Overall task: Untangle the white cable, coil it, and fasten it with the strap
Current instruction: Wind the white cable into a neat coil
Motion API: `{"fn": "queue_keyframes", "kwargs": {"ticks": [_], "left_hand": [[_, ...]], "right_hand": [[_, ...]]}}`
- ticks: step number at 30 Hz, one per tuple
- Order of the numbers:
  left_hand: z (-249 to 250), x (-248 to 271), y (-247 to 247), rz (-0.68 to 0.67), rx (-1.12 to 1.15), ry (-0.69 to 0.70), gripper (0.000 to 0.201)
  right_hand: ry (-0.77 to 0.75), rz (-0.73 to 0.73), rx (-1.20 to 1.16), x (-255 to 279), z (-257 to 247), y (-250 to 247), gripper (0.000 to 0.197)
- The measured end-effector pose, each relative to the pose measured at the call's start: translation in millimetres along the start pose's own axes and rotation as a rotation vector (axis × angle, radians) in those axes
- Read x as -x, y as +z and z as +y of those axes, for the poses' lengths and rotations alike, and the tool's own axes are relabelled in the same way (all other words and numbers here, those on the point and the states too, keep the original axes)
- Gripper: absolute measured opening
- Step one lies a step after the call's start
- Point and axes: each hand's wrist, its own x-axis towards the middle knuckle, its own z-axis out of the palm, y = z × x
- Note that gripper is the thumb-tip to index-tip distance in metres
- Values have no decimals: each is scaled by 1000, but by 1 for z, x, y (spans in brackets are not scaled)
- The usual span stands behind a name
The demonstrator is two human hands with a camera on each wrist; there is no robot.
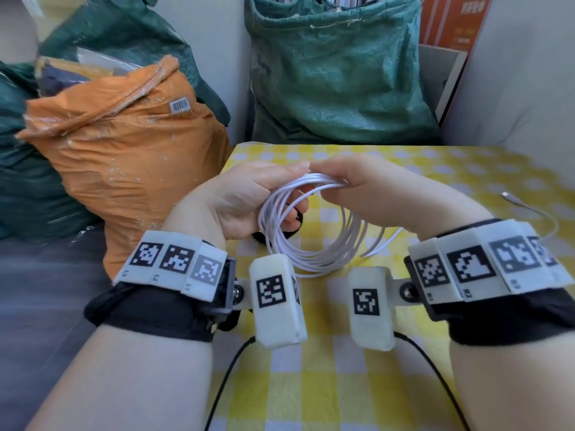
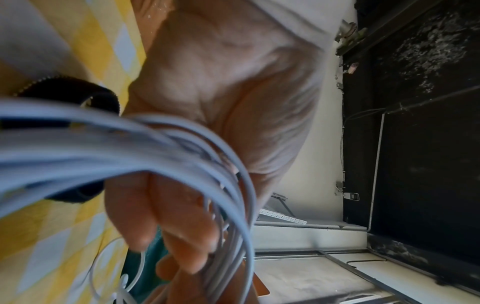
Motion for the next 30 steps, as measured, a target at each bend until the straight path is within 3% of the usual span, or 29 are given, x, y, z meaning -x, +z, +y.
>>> {"fn": "queue_keyframes", "kwargs": {"ticks": [6, 11, 13, 15, 22, 26, 30], "left_hand": [[1, -2, -1, -138, 13, -61, 53], [1, -6, 5, 96, -37, -12, 45], [1, -8, 4, 142, 1, 8, 43], [1, -9, 2, 147, 5, 11, 40], [2, -3, -1, 108, -171, 40, 26], [2, -4, 6, 26, -267, 17, 48], [-1, -5, 9, -77, -390, -29, 30]], "right_hand": [[47, -50, 11, -1, -2, 1, 37], [78, 37, -12, -4, 3, 3, 33], [86, 48, -4, -3, 6, 2, 19], [117, 49, 8, -4, 9, 0, 23], [120, -21, 82, -5, 8, 0, 31], [129, -62, 121, -2, 3, 1, 23], [140, -41, 150, -4, 2, 4, 27]]}}
